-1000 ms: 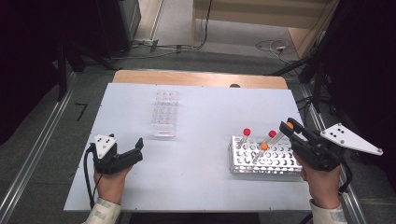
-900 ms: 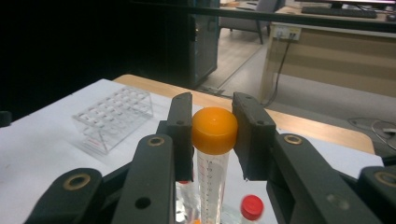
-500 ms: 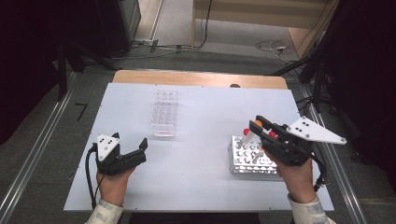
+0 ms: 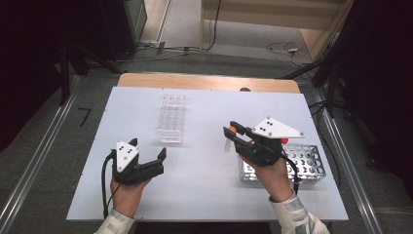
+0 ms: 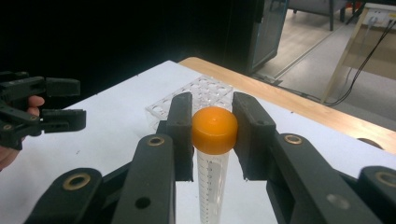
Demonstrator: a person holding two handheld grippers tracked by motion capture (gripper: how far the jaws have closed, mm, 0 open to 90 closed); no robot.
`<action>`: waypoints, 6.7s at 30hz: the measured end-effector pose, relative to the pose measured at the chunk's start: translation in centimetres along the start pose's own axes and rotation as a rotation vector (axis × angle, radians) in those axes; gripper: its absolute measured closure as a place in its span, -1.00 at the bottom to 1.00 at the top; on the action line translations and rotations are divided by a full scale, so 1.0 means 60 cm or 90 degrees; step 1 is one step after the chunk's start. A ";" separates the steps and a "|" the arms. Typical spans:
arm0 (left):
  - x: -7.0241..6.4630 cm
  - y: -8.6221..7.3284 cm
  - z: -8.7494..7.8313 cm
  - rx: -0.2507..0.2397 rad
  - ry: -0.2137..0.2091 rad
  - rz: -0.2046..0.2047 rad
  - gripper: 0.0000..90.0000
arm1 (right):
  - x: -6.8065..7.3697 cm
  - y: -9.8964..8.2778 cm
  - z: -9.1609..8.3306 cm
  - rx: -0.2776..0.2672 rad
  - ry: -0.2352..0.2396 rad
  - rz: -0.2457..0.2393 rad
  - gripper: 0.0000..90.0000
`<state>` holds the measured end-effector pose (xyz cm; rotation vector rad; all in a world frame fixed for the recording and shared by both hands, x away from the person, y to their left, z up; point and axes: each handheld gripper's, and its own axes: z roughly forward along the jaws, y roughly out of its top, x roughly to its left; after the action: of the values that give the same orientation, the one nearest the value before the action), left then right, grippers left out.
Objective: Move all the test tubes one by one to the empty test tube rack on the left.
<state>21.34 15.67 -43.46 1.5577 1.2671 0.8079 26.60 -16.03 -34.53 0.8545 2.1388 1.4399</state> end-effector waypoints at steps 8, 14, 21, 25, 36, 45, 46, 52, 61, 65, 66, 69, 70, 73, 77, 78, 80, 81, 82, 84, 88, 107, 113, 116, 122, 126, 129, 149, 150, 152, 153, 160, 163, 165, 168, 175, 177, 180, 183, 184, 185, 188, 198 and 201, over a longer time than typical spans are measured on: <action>-0.032 0.008 0.014 -0.007 -0.044 0.012 -0.72 | 0.027 -0.002 0.047 0.019 0.019 0.000 0.51; -0.055 0.012 0.022 -0.007 -0.077 0.027 -0.66 | 0.042 0.000 0.075 0.027 0.034 0.004 0.51; -0.075 0.010 0.029 -0.007 -0.109 0.044 -0.56 | 0.064 -0.003 0.105 0.031 0.051 0.007 0.51; -0.084 0.011 0.032 -0.010 -0.157 0.054 -0.36 | 0.074 -0.006 0.116 0.036 0.061 0.007 0.51; -0.087 0.014 0.043 -0.007 -0.187 0.060 0.09 | 0.103 -0.009 0.130 0.032 0.090 0.006 0.51; -0.084 0.018 0.044 -0.015 -0.187 0.059 0.25 | 0.105 -0.010 0.133 0.036 0.093 -0.001 0.51; -0.084 0.019 0.043 -0.015 -0.189 0.059 0.27 | 0.105 -0.010 0.133 0.036 0.093 0.000 0.51; -0.085 0.020 0.043 -0.019 -0.188 0.060 0.42 | 0.104 -0.010 0.133 0.036 0.091 0.001 0.51; -0.087 0.019 0.044 -0.013 -0.188 0.065 0.65 | 0.102 -0.009 0.132 0.040 0.096 0.001 0.49; -0.081 0.020 0.048 -0.006 -0.190 0.049 0.66 | 0.096 -0.008 0.127 0.037 0.106 0.010 0.26; -0.079 0.020 0.049 -0.003 -0.188 0.042 0.66 | 0.094 -0.007 0.125 0.036 0.107 0.012 0.20; -0.071 0.020 0.055 0.011 -0.182 0.021 0.66 | 0.086 -0.006 0.114 0.035 0.107 0.011 0.08; -0.069 0.020 0.057 0.011 -0.182 0.014 0.66 | 0.083 -0.007 0.111 0.040 0.108 0.010 0.05; -0.063 0.021 0.059 0.012 -0.176 0.008 0.66 | 0.072 -0.012 0.097 0.044 0.101 0.008 0.02; -0.050 0.028 0.071 0.018 -0.160 -0.008 0.66 | 0.057 -0.024 0.076 0.047 0.099 0.014 -0.02; -0.047 0.030 0.073 0.018 -0.157 -0.010 0.66 | 0.055 -0.027 0.071 0.048 0.098 0.014 -0.05; -0.042 0.036 0.078 0.016 -0.152 -0.017 0.66 | 0.050 -0.033 0.061 0.053 0.094 0.012 -0.12; -0.042 0.036 0.078 0.016 -0.152 -0.017 0.66 | 0.048 -0.036 0.057 0.058 0.093 0.011 -0.13; -0.039 0.040 0.081 0.013 -0.150 -0.022 0.66 | 0.047 -0.040 0.052 0.061 0.092 0.009 -0.14; -0.029 0.052 0.089 0.006 -0.144 -0.034 0.66 | 0.045 -0.047 0.043 0.067 0.089 0.004 -0.16; -0.022 0.063 0.100 0.001 -0.137 -0.047 0.66 | 0.043 -0.063 0.025 0.072 0.083 -0.001 -0.16; -0.010 0.118 0.178 -0.009 -0.061 -0.037 0.66 | 0.036 -0.094 0.008 0.084 0.085 0.009 -0.15; -0.011 0.111 0.198 -0.003 -0.033 -0.024 0.66 | 0.035 -0.093 0.002 0.077 0.085 0.011 -0.13; -0.012 0.104 0.203 -0.007 -0.021 -0.019 0.66 | 0.034 -0.093 0.001 0.075 0.085 0.013 -0.13; -0.009 0.085 0.213 -0.011 -0.004 -0.018 0.66 | 0.033 -0.092 -0.001 0.072 0.086 0.014 -0.13; -0.008 0.075 0.217 -0.005 -0.003 -0.018 0.66 | 0.033 -0.092 -0.001 0.069 0.088 0.014 -0.13; -0.013 0.063 0.223 0.007 0.001 -0.005 0.66 | 0.033 -0.092 -0.001 0.069 0.089 0.015 -0.13; -0.015 0.038 0.232 0.055 0.003 0.004 0.39 | 0.033 -0.092 -0.002 0.068 0.090 0.016 -0.13; -0.015 0.038 0.232 0.054 0.003 0.003 0.36 | 0.033 -0.092 -0.002 0.067 0.091 0.016 -0.13; -0.014 0.039 0.230 0.055 0.004 0.002 0.33 | 0.032 -0.092 -0.003 0.068 0.090 0.015 -0.13; -0.014 0.039 0.229 0.055 0.003 -0.001 0.29 | 0.032 -0.092 -0.004 0.066 0.090 0.017 -0.13; -0.014 0.039 0.214 0.054 -0.006 -0.013 -0.07 | 0.031 -0.091 -0.012 0.060 0.088 0.016 -0.13; -0.017 0.037 0.199 0.053 -0.007 -0.019 -0.24 | 0.027 -0.092 -0.018 0.056 0.083 0.019 -0.13; -0.017 0.037 0.196 0.053 -0.012 -0.023 -0.34 | 0.024 -0.092 -0.023 0.055 0.080 0.020 -0.13; -0.016 0.035 0.184 0.054 -0.007 -0.033 -0.48 | 0.018 -0.093 -0.032 0.050 0.071 0.024 -0.13; -0.005 0.040 0.159 0.037 0.011 -0.039 -0.57 | 0.001 -0.095 -0.053 0.038 0.053 0.032 -0.14; -0.002 0.043 0.150 0.035 0.009 -0.040 -0.59 | -0.001 -0.095 -0.057 0.037 0.050 0.034 -0.14; 0.002 0.048 0.132 0.034 0.001 -0.042 -0.64 | -0.010 -0.096 -0.068 0.031 0.041 0.036 -0.16; 0.004 0.050 0.107 0.023 -0.011 -0.035 -0.67 | -0.022 -0.097 -0.082 0.025 0.029 0.042 -0.19; 0.005 0.050 0.099 0.019 -0.015 -0.035 -0.67 | -0.031 -0.098 -0.094 0.018 0.017 0.047 -0.19; 0.005 0.049 0.092 0.017 -0.018 -0.033 -0.67 | -0.031 -0.098 -0.094 0.018 0.017 0.047 -0.19; 0.007 0.046 0.074 0.012 -0.022 -0.036 -0.67 | -0.047 -0.097 -0.116 0.001 -0.005 0.059 -0.19; -0.001 0.034 0.060 0.020 -0.034 -0.031 -0.67 | -0.088 -0.118 -0.157 -0.013 -0.075 0.086 -0.16; -0.005 0.032 0.063 0.023 -0.039 -0.025 -0.67 | -0.097 -0.131 -0.154 -0.004 -0.095 0.084 -0.14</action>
<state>25.32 14.36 -42.94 1.5698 1.2713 0.7108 22.86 -28.38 -38.34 1.0846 1.9991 1.3965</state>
